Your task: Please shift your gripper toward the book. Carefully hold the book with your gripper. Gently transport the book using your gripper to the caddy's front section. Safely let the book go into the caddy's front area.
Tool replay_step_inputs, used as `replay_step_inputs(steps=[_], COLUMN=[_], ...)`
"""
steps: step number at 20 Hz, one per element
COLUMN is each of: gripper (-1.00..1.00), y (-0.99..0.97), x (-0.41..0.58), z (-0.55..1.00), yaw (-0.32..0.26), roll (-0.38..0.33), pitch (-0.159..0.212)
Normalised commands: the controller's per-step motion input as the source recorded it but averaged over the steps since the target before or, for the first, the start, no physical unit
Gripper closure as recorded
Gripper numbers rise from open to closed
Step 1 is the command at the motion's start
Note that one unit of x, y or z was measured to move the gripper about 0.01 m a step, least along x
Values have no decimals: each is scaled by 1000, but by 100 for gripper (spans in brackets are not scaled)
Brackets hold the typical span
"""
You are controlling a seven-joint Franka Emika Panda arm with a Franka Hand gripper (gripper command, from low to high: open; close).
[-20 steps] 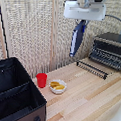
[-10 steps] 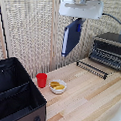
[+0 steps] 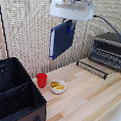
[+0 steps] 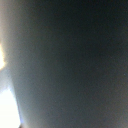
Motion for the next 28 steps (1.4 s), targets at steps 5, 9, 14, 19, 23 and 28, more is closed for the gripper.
replay_step_inputs(steps=[5, 9, 14, 19, 23, 28], gripper=[100, 100, 100, 100, 100, 100], y=[826, 831, 831, 830, 829, 827], x=[0, 0, 0, 0, 0, 0], z=[121, 106, 101, 113, 119, 125], yaw=[-100, -99, -98, -101, -104, -101], roll=[-19, -18, -18, -16, -15, -11], pitch=[11, 15, 16, 10, 8, 12])
